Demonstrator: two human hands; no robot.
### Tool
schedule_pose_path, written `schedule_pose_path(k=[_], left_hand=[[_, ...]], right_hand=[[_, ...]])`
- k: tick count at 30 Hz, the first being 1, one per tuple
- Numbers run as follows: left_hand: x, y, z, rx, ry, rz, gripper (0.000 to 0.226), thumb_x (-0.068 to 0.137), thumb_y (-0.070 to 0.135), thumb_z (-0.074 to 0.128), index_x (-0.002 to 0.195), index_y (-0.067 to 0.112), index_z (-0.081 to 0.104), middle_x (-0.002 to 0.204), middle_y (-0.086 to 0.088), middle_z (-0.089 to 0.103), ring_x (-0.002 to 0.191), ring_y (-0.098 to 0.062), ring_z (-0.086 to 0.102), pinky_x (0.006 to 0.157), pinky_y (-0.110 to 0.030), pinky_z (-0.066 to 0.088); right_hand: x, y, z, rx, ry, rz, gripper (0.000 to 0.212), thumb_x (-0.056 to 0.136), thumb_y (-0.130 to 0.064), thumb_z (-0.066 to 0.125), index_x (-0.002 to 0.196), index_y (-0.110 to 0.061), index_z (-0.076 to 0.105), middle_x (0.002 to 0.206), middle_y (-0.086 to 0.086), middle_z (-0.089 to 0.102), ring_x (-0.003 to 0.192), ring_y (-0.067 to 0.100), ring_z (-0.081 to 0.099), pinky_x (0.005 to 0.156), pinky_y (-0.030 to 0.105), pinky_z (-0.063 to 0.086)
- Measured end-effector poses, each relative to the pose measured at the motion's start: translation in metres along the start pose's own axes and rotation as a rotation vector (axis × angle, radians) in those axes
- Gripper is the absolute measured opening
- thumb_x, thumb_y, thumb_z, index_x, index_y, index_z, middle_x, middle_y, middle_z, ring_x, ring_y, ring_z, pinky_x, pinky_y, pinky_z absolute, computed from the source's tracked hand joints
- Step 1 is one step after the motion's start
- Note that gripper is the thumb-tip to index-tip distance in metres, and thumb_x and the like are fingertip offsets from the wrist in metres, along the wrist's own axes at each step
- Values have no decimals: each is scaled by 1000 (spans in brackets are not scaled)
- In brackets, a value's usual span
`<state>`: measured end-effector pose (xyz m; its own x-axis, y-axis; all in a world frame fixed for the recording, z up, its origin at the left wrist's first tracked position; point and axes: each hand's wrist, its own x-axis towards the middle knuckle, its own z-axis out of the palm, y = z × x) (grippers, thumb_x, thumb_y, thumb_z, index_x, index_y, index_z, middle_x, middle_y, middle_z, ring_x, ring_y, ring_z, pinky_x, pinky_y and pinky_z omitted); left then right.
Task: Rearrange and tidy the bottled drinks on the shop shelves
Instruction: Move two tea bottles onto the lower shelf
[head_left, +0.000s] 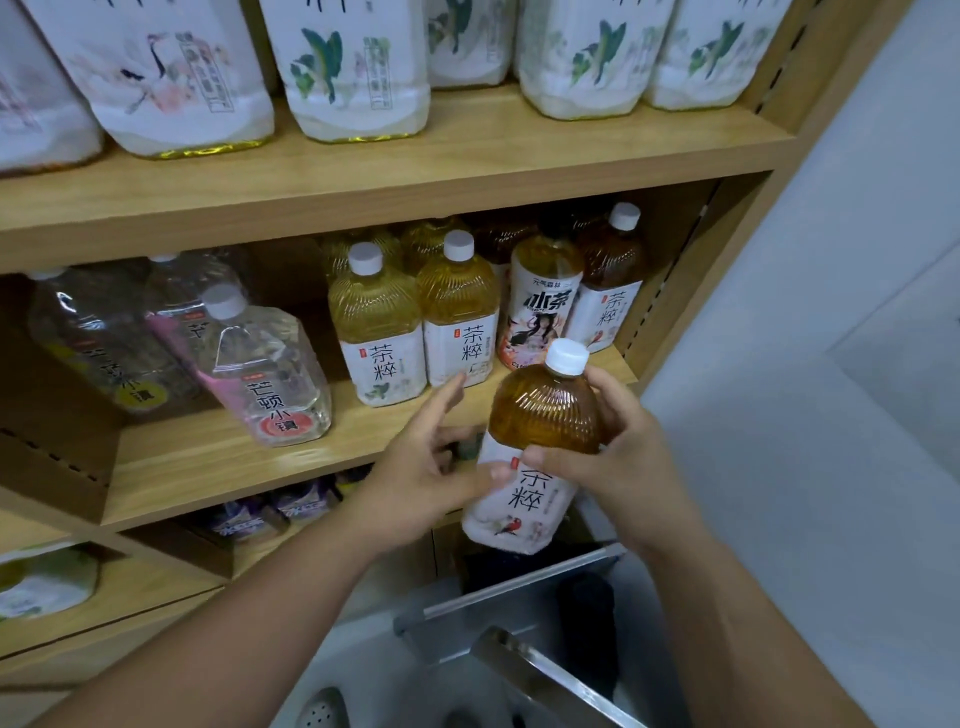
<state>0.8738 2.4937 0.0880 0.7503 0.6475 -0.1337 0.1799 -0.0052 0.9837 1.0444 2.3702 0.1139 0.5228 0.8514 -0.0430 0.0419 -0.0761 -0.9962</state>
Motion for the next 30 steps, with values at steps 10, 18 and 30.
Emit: schedule_pose_path(k=[10, 18, 30], left_hand=[[3, 7, -7, -45, 42, -42, 62, 74, -3, 84, 127, 16, 59, 116, -2, 75, 110, -22, 70, 92, -44, 59], [-7, 0, -27, -166, 284, -75, 53, 74, -4, 82, 119, 15, 61, 111, -3, 76, 105, -22, 73, 72, -33, 62], [-20, 1, -40, -67, 347, -59, 59, 67, 2, 87, 120, 17, 63, 112, -1, 75, 108, -19, 70, 92, -51, 58]], right_hand=[[38, -23, -2, -126, -128, 14, 78, 77, -40, 85, 146, -34, 49, 140, -9, 59, 116, 6, 63, 96, 38, 56], [138, -37, -13, -499, 127, -63, 60, 86, -45, 73, 134, -16, 53, 135, 5, 50, 122, 21, 52, 104, 45, 48], [152, -21, 9, -870, 266, -73, 79, 74, -46, 88, 133, -14, 47, 128, 10, 53, 106, 29, 61, 78, 36, 50]])
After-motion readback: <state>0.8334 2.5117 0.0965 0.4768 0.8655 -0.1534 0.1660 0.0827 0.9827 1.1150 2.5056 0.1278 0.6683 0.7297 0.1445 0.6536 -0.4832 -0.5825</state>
